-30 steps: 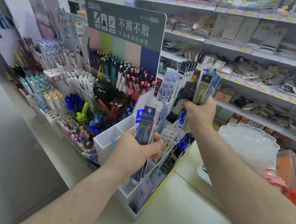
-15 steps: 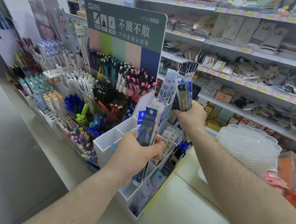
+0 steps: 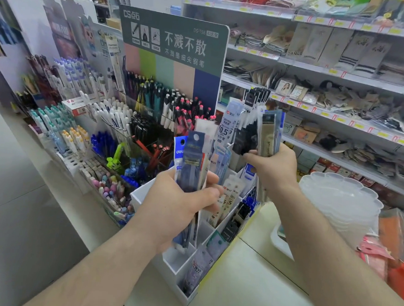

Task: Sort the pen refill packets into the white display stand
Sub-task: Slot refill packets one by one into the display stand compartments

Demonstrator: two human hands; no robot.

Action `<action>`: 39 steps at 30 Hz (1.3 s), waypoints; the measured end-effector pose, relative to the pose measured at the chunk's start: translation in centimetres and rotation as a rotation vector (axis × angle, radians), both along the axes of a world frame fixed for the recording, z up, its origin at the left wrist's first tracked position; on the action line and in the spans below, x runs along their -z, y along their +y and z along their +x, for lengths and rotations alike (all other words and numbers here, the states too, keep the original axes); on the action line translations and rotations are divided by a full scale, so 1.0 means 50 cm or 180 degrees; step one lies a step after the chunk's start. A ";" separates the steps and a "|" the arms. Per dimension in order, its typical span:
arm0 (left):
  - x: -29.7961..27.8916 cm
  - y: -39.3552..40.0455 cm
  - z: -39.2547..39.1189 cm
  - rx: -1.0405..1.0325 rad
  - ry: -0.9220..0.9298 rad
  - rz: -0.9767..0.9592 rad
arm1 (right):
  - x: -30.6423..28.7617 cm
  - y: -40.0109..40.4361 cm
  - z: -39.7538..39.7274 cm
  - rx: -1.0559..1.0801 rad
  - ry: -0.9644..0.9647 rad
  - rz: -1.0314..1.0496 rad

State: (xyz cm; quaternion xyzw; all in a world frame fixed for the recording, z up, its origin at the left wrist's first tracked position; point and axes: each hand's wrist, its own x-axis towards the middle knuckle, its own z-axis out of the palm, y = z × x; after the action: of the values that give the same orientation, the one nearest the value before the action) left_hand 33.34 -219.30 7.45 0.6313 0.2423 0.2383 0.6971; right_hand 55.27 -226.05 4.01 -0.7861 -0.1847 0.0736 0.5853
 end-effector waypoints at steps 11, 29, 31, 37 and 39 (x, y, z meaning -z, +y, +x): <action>-0.023 0.074 -0.080 -0.0975 0.0028 0.0274 | 0.004 -0.058 -0.258 -0.2449 0.1589 0.0364; 0.004 0.047 -0.085 -0.0694 -0.0015 0.0188 | 0.037 -0.025 -0.209 -0.1523 0.1293 0.0433; 0.009 0.038 -0.080 -0.0572 -0.0011 0.0138 | 0.037 -0.024 -0.205 -0.1543 0.1434 0.0414; 0.041 0.010 -0.054 -0.0164 0.0311 0.0005 | 0.018 -0.048 -0.211 -0.1476 0.1555 0.0762; 0.051 -0.001 -0.045 0.0008 0.0499 -0.0060 | 0.003 -0.073 -0.215 -0.1302 0.1455 0.0928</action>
State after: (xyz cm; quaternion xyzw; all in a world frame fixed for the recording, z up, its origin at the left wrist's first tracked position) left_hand 31.07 -219.34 4.88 0.6417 0.2976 0.1850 0.6823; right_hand 44.50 -229.72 3.86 -0.6039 -0.2111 0.3366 0.6909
